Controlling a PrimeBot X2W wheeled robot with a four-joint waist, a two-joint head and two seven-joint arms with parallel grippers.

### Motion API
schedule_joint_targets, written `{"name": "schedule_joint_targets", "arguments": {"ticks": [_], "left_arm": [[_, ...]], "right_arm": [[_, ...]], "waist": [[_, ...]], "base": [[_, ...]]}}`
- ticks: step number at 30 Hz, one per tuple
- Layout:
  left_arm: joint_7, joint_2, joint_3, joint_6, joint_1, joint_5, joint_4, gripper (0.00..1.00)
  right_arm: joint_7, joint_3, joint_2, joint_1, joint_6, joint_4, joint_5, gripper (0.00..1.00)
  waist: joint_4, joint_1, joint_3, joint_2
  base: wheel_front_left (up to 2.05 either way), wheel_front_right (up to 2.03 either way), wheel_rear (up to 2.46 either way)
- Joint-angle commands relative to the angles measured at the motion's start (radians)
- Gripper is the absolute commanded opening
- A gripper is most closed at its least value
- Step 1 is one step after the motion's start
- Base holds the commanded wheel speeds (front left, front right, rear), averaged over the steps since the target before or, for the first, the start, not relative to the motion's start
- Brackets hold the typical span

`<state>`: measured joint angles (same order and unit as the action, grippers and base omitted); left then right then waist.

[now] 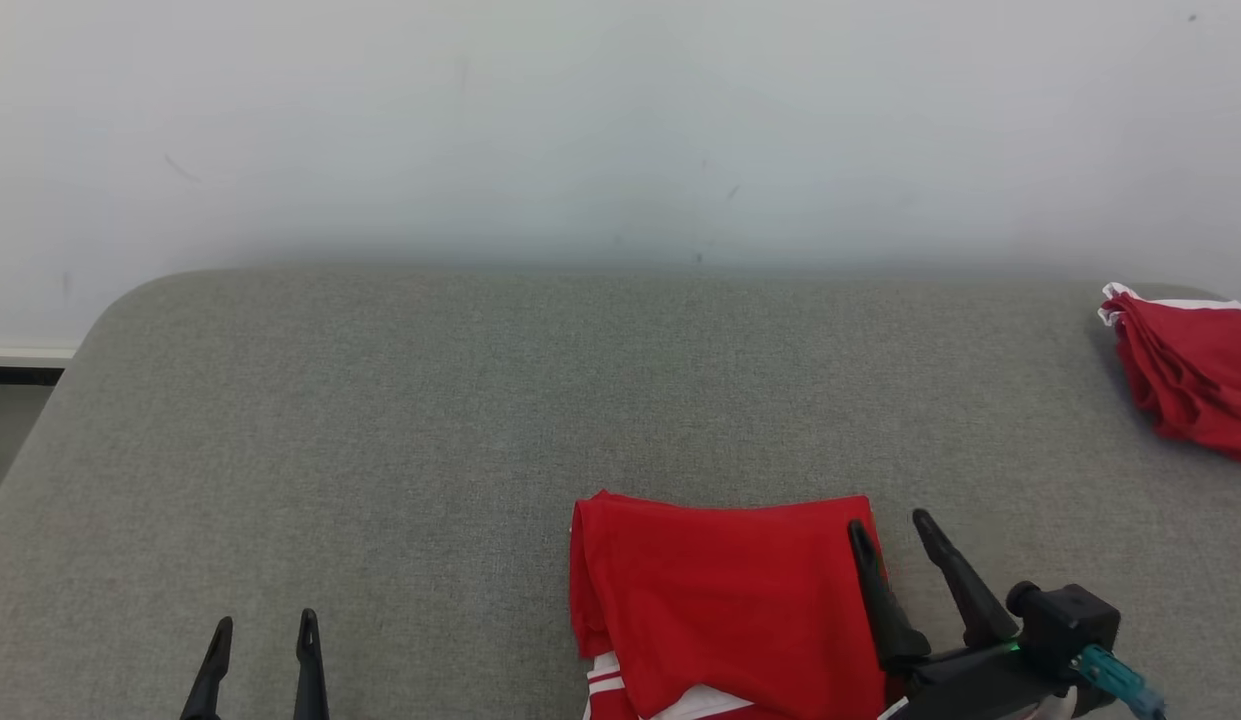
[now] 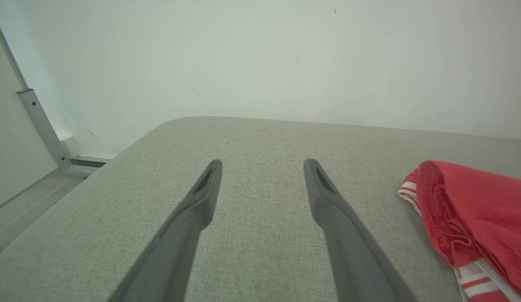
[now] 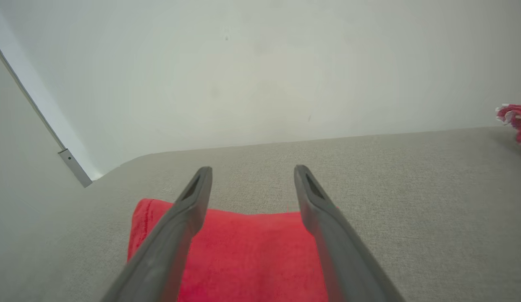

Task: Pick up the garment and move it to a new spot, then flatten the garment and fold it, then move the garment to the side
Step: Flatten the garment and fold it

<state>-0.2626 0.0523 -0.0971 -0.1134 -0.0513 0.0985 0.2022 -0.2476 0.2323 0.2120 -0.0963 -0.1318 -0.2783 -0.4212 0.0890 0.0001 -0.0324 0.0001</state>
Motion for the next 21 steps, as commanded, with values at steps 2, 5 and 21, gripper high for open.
{"name": "schedule_joint_targets", "arguments": {"ticks": [2, 5, 21], "left_arm": [[-0.003, -0.002, 0.001, 0.0, -0.008, -0.008, -0.002, 1.0], [-0.003, -0.002, 0.003, 0.001, -0.007, -0.009, -0.003, 1.0], [-0.003, -0.003, 0.097, -0.01, 0.004, -0.019, 0.018, 1.0]], "right_arm": [[-0.011, -0.048, -0.032, 0.039, 0.002, 0.033, 0.035, 1.0], [-0.017, -0.086, -0.054, 0.066, 0.002, 0.063, 0.074, 1.0], [-0.018, -0.165, -0.116, 0.126, 0.002, 0.135, 0.125, 1.0]], "waist": [[-0.002, -0.0001, -0.001, -0.0001], [-0.005, -0.0001, -0.002, -0.0001], [-0.048, -0.0001, 0.002, -0.0001]], "base": [[0.0, 0.0, 0.0], [0.0, 0.0, 0.0], [0.0, 0.0, 0.0]]}}
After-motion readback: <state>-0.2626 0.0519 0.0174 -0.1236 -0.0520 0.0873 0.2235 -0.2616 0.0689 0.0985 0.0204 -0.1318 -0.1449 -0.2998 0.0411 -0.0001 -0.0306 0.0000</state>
